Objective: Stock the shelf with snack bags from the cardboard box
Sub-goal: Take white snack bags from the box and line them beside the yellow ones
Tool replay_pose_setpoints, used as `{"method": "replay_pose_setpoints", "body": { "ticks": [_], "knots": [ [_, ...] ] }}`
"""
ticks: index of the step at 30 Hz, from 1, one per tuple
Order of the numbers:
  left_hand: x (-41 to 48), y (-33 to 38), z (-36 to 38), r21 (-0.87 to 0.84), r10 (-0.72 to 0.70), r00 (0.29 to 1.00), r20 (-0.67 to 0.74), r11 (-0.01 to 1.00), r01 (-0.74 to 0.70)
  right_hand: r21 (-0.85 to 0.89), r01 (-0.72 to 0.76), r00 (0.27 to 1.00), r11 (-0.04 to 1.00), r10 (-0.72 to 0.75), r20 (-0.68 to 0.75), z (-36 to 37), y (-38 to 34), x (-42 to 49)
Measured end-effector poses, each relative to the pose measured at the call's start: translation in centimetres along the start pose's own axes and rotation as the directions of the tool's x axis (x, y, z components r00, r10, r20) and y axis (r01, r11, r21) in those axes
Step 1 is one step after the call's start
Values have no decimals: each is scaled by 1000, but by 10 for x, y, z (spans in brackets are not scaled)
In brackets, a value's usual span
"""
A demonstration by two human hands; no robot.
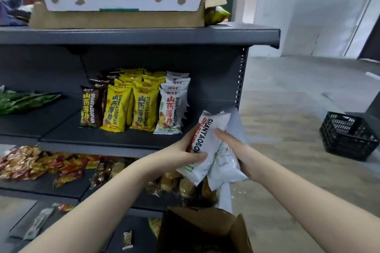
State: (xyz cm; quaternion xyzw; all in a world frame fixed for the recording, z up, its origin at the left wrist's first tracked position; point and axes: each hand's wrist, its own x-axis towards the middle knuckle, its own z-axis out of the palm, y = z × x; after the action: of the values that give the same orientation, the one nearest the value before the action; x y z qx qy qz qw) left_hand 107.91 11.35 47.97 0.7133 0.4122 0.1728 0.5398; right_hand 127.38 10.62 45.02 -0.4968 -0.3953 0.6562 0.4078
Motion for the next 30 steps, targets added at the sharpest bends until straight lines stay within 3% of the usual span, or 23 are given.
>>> {"method": "replay_pose_setpoints", "body": {
  "ticks": [7, 11, 16, 22, 25, 27, 30],
  "knots": [
    [44, 20, -11, 232, 40, 997, -66, 973, -24, -119, 175, 978, 977, -187, -94, 1, -56, 33],
    [79, 19, -21, 98, 66, 974, -217, 994, -46, -7, 227, 964, 974, -225, -138, -10, -73, 53],
    [142, -1, -33, -95, 58, 921, -386, 990, -102, 236, 175, 984, 956, -165, -65, -44, -88, 82],
    [212, -20, -43, -151, 83, 909, -408, 976, -157, 171, 111, 993, 979, -117, 22, -58, -75, 125],
    [237, -19, -50, -129, 99, 881, -462, 976, -178, 180, 214, 968, 960, -183, -173, -61, -77, 155],
    [249, -19, -54, -101, 123, 842, -526, 974, -205, 112, 295, 903, 949, -238, -358, -66, -80, 175],
    [271, -24, -60, -32, 141, 779, -612, 979, -203, -82, 389, 782, 918, -376, -498, -67, -86, 194]
  ]
}}
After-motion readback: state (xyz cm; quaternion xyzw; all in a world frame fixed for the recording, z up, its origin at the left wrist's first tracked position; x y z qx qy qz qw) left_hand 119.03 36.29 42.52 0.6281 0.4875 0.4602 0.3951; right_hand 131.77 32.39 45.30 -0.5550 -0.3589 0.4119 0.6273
